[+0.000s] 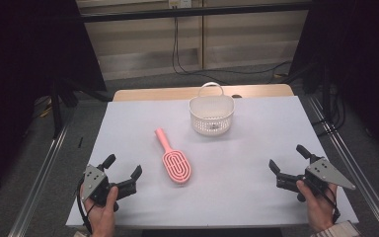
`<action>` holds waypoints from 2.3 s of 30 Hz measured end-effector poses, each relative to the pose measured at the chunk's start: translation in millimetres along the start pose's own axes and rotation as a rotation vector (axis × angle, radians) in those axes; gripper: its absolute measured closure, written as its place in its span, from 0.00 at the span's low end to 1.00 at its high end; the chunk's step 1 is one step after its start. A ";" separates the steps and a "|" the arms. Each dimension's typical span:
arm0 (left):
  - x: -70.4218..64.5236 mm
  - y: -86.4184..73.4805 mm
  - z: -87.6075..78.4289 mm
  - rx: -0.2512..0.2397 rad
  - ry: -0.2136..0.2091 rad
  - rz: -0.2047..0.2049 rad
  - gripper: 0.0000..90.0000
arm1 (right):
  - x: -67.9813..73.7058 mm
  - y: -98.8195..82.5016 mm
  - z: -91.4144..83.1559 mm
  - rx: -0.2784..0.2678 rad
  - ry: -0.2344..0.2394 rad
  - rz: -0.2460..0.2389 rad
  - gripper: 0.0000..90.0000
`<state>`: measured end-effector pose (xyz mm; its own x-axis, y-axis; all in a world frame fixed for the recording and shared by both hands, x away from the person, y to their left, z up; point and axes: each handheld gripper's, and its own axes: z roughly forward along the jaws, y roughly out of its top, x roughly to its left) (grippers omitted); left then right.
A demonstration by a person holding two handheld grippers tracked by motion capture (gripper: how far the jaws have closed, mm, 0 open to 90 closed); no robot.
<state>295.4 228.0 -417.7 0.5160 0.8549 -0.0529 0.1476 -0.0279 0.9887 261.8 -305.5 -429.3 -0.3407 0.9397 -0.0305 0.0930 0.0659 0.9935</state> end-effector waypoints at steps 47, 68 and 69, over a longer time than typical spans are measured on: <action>-15.1 35.7 47.8 -0.040 -0.123 0.055 0.02 | 0.9 0.4 0.5 0.002 0.002 0.000 0.01; -11.6 45.0 74.5 -0.053 -0.102 0.052 0.03 | 0.6 0.4 -0.2 0.001 0.003 -0.003 0.00; -12.6 46.5 77.1 -0.057 -0.105 0.046 0.03 | 0.2 0.2 0.2 0.001 0.005 0.001 0.00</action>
<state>360.9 176.0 -381.9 0.6068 0.7947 -0.0188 0.0749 -0.0336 0.9966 261.8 -305.2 -429.1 -0.3450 0.9382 -0.0294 0.0937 0.0656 0.9934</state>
